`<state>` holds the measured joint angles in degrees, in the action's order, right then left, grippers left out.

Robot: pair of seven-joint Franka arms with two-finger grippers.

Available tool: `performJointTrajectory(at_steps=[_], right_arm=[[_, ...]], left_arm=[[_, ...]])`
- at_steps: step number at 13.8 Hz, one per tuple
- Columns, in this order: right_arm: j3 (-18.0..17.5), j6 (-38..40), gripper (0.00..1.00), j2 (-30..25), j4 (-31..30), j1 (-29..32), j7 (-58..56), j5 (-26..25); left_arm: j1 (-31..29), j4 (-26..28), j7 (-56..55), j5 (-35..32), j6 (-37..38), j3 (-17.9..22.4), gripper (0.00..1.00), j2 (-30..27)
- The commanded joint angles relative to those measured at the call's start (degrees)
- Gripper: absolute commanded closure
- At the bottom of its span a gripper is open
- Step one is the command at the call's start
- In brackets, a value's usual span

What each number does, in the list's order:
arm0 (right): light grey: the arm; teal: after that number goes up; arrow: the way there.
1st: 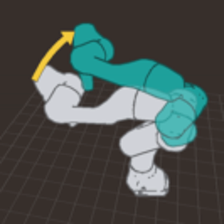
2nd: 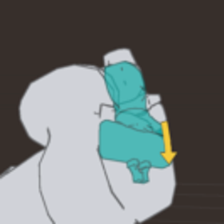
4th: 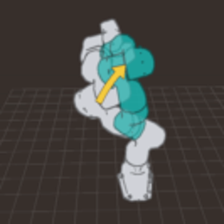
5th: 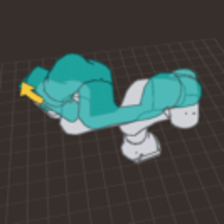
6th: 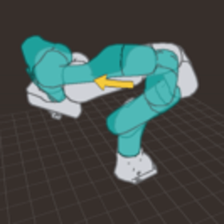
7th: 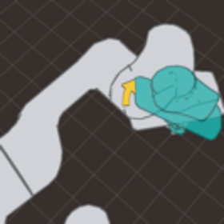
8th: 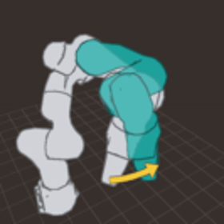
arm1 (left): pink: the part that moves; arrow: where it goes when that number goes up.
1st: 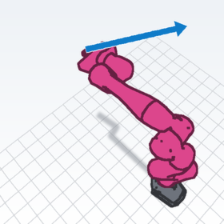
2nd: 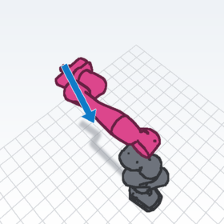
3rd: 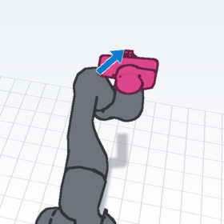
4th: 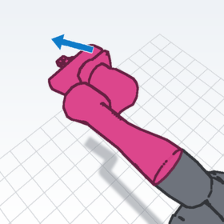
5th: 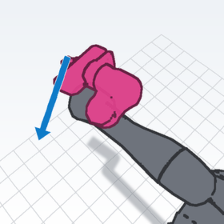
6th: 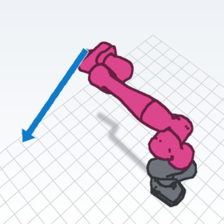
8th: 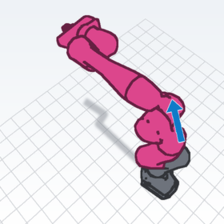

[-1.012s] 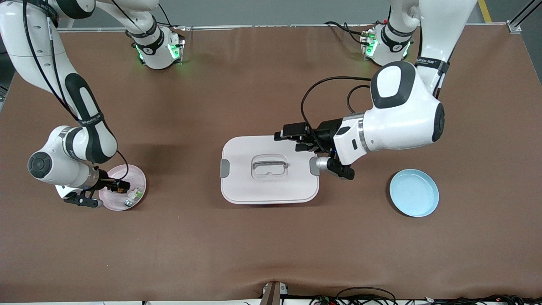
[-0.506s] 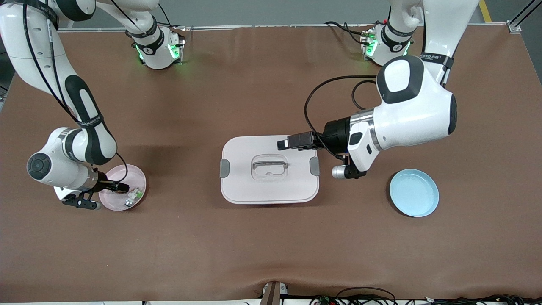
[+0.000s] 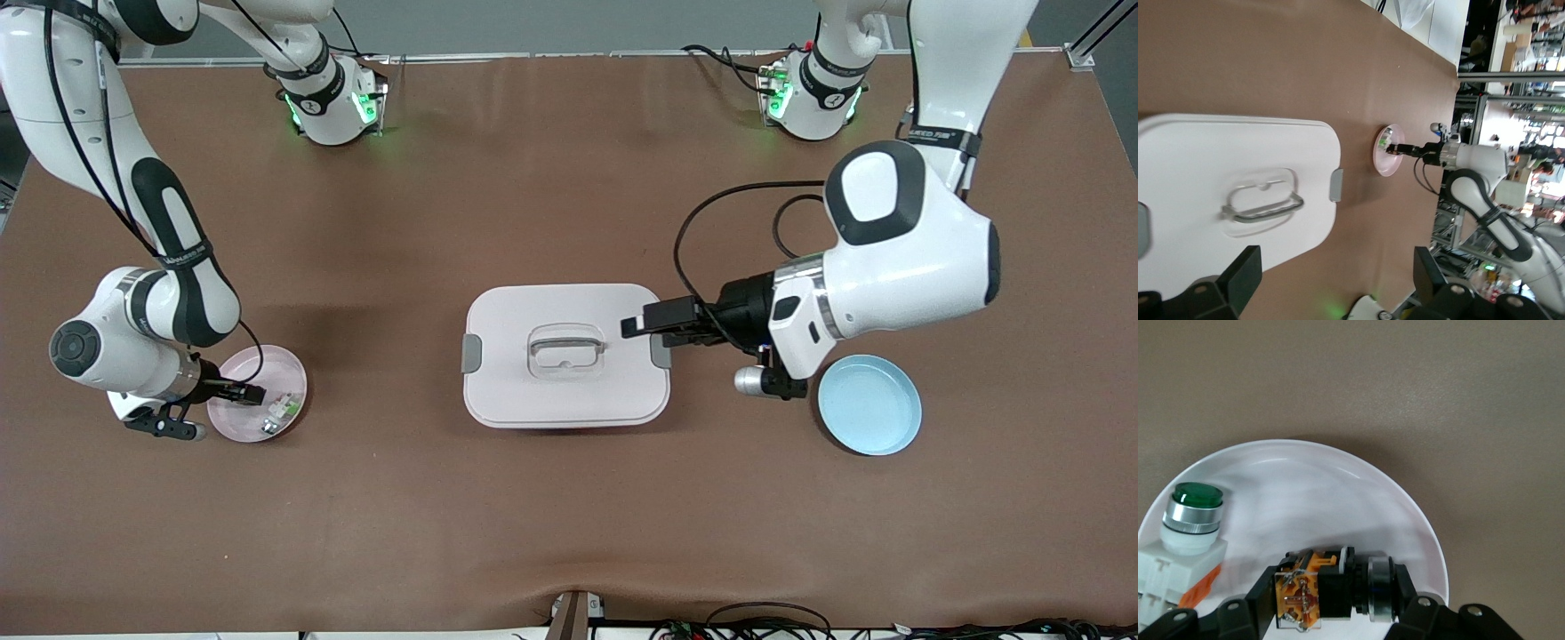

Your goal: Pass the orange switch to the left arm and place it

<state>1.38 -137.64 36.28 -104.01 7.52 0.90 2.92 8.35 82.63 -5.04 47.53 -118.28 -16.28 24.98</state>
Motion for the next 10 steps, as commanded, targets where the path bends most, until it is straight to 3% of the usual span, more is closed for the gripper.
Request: performJointTrajectory(at_steps=[1,4,7,10], right_arm=[[-0.7,3.1,1.0,-0.2,0.9,0.7,2.3,1.5],[-0.6,17.0,1.0,-2.3,6.2,0.5,4.7,8.2],[-0.6,32.0,1.0,-2.4,13.6,0.9,13.1,11.9],[-0.5,39.6,1.0,-5.3,14.5,0.8,25.3,22.2]], left_arm=[[-0.2,0.8,2.4,-2.4,0.7,-0.3,0.0,-1.1],[0.5,0.9,-2.8,-2.1,0.1,-0.6,0.0,-2.2],[1.9,0.7,-17.1,-2.4,-1.9,-1.0,0.0,-3.6],[5.9,1.0,-24.5,-2.4,-8.2,-0.9,0.0,-3.6]])
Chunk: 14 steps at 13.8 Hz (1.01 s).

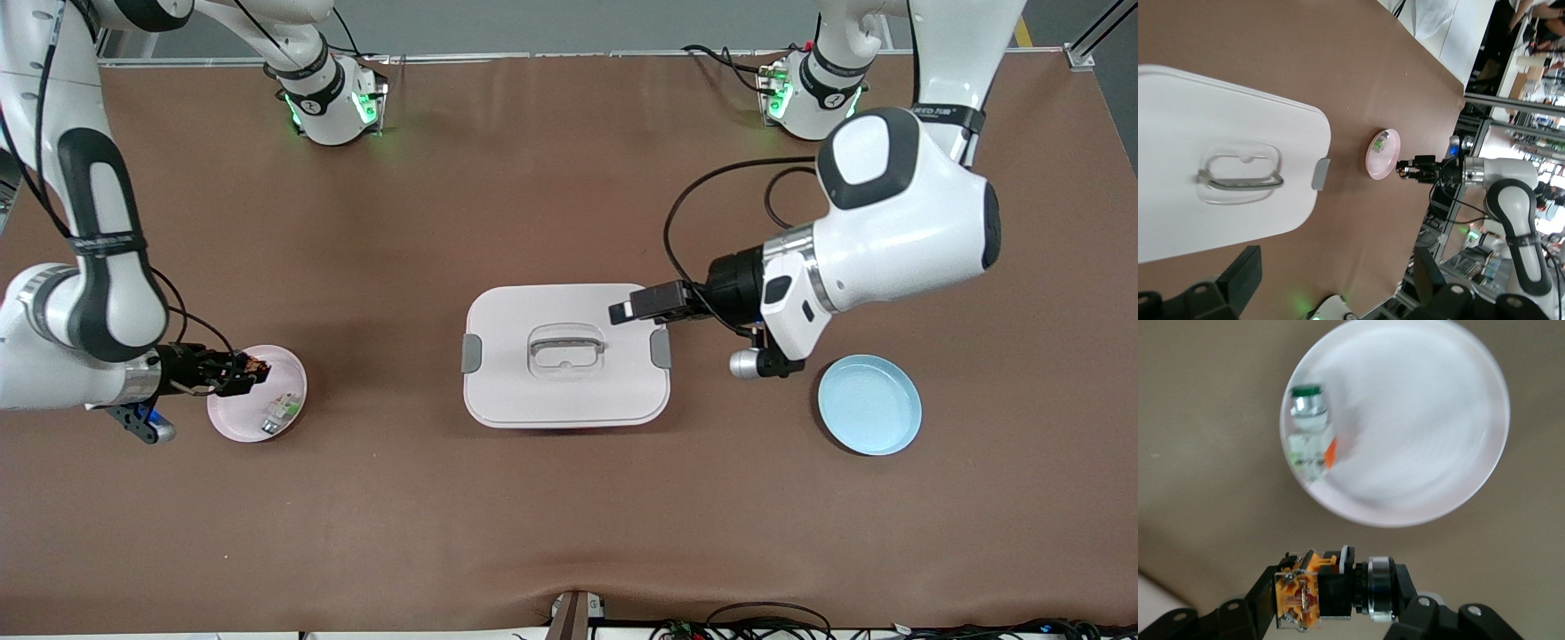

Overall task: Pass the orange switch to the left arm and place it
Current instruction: 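Lift the switch over the box while the left gripper reaches toward it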

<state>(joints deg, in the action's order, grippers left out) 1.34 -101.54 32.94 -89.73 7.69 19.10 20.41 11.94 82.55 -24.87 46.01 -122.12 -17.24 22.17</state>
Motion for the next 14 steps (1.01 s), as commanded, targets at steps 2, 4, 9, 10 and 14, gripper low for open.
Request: performJointTrajectory(at_steps=[2,4,9,10,14], right_arm=[[-0.6,7.2,1.0,-4.6,0.3,0.2,16.9,7.2],[-0.9,10.4,1.0,-7.0,0.5,-1.1,26.4,7.3],[-1.0,15.9,1.0,-8.6,2.3,-6.4,49.0,8.3],[-0.9,16.5,1.0,-8.6,2.6,-7.3,52.9,9.1],[-0.9,17.3,1.0,-9.8,2.5,-9.4,60.9,12.0]], left_arm=[[5.7,1.1,-9.6,-0.9,-10.5,0.0,0.0,-0.4],[9.6,1.8,-13.7,-0.9,-17.5,0.0,0.0,0.2],[16.5,1.9,-14.9,-0.8,-29.8,0.1,0.0,3.4],[16.7,1.9,-14.9,-0.7,-29.8,0.1,0.0,3.4],[19.2,1.9,-17.0,-0.7,-29.9,0.1,0.0,4.5]])
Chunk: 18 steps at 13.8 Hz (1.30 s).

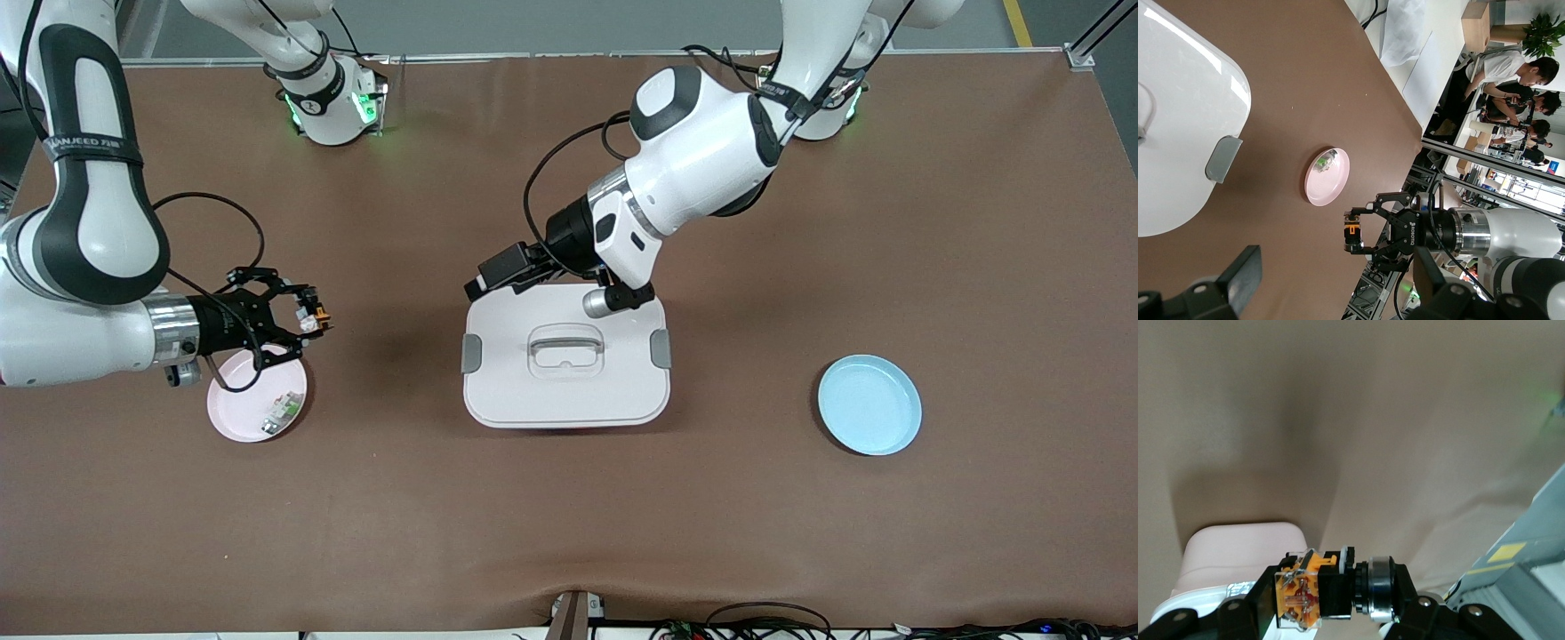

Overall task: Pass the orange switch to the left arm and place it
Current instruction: 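Lift the switch over the box while the left gripper reaches toward it, then grasp the switch with the left gripper beside the right gripper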

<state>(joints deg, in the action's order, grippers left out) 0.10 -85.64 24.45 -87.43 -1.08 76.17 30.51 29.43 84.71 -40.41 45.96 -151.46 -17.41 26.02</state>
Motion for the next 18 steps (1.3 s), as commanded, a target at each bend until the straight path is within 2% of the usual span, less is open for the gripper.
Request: performJointTrajectory(at_steps=[1,6,10,18], right_arm=[[0.3,1.4,1.0,-1.9,0.2,-1.5,4.9,2.0],[0.3,0.9,1.0,-2.6,2.0,-6.1,10.5,5.6],[0.3,0.3,1.0,-2.9,3.7,-11.0,13.0,5.9],[0.4,-3.5,1.0,-4.3,3.5,-15.8,16.8,6.0]], left_arm=[[2.5,-0.2,-1.4,-0.7,-0.6,0.3,0.0,0.8],[5.8,0.1,-1.3,-0.9,-0.8,0.4,0.0,2.7],[7.8,-0.3,-1.3,-4.0,-0.9,0.5,0.0,4.4],[9.9,-0.4,-5.6,-3.9,-4.1,0.5,0.0,5.9]])
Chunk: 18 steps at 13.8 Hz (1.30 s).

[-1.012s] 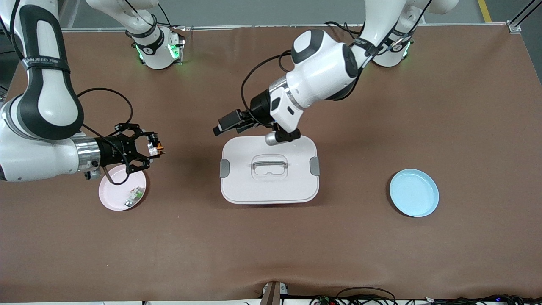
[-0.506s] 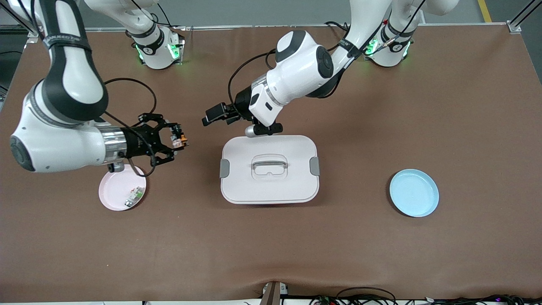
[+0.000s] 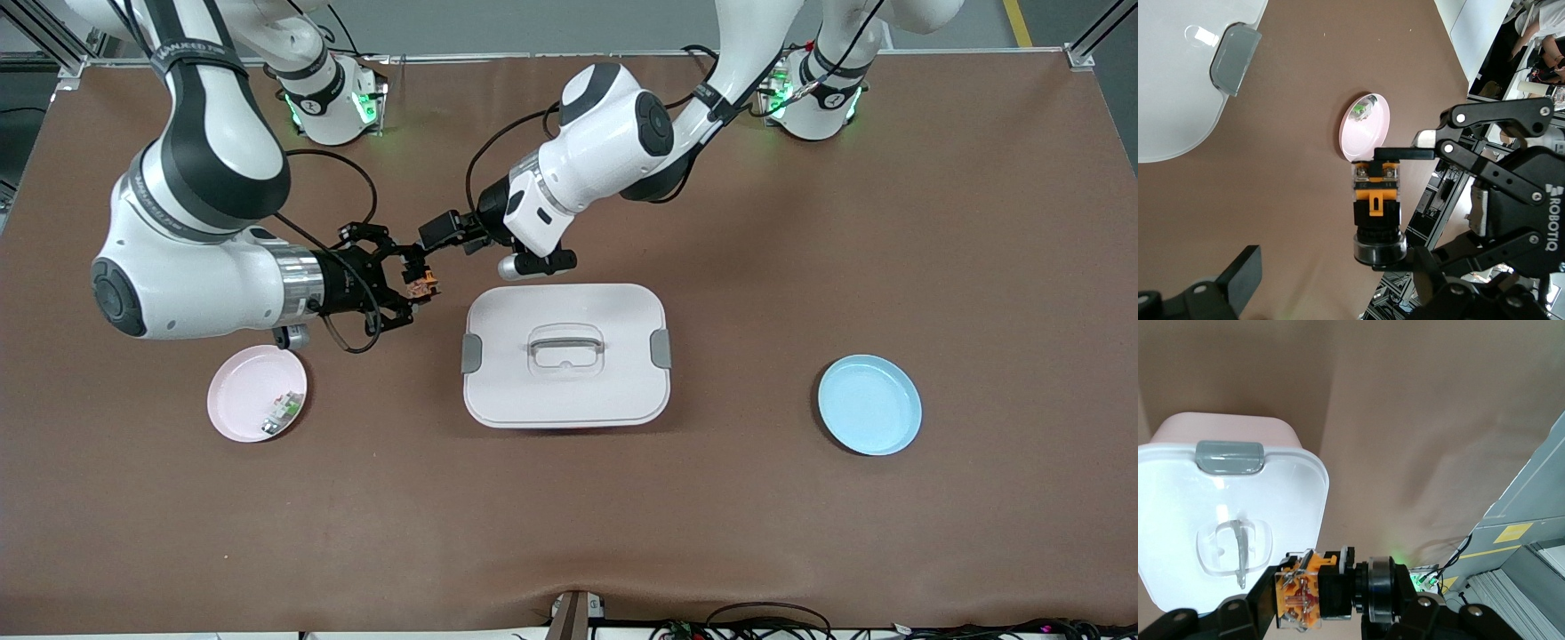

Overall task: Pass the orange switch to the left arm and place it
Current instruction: 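Grasp the switch with the left gripper beside the right gripper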

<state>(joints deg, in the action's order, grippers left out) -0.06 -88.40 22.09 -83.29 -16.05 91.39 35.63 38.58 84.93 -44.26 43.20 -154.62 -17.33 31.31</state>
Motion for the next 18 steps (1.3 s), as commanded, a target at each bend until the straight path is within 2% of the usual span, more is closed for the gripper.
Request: performJointTrajectory(at_steps=[1,6,10,14,15,16,17,18], right_arm=[[0.6,-0.6,1.0,-2.3,-1.0,-1.1,1.6,0.8],[0.6,-0.9,1.0,-5.0,-3.4,-2.3,1.5,0.8],[0.7,-8.1,1.0,-8.9,-11.7,-5.0,0.5,0.4],[0.7,-8.6,1.0,-8.9,-12.2,-5.7,0.5,0.2],[0.7,-8.6,1.0,-8.9,-12.2,-5.7,0.5,0.2],[0.7,-8.6,1.0,-8.9,-12.2,-5.7,0.5,0.2],[0.7,-8.7,1.0,-8.9,-12.2,-5.7,0.5,0.2],[0.7,-8.8,1.0,-8.9,-12.2,-5.7,0.5,0.2]], left_arm=[[0.8,-0.7,-1.7,-1.2,-0.9,0.5,0.0,1.2],[1.1,-0.7,-1.7,-1.0,-2.2,0.5,0.0,1.2],[0.4,-0.8,-1.8,-0.8,-2.2,0.5,0.0,0.8],[0.2,-0.7,-1.8,-0.7,-2.2,0.6,0.0,0.6],[0.1,-0.7,-1.9,-0.7,-2.2,0.5,0.05,0.6],[0.2,-0.7,-1.9,-0.7,-2.2,0.5,0.15,0.6],[0.3,-0.6,-2.1,-0.7,-2.2,0.5,0.19,0.6],[0.4,-0.6,-2.1,-0.7,-2.2,0.6,0.29,0.6]])
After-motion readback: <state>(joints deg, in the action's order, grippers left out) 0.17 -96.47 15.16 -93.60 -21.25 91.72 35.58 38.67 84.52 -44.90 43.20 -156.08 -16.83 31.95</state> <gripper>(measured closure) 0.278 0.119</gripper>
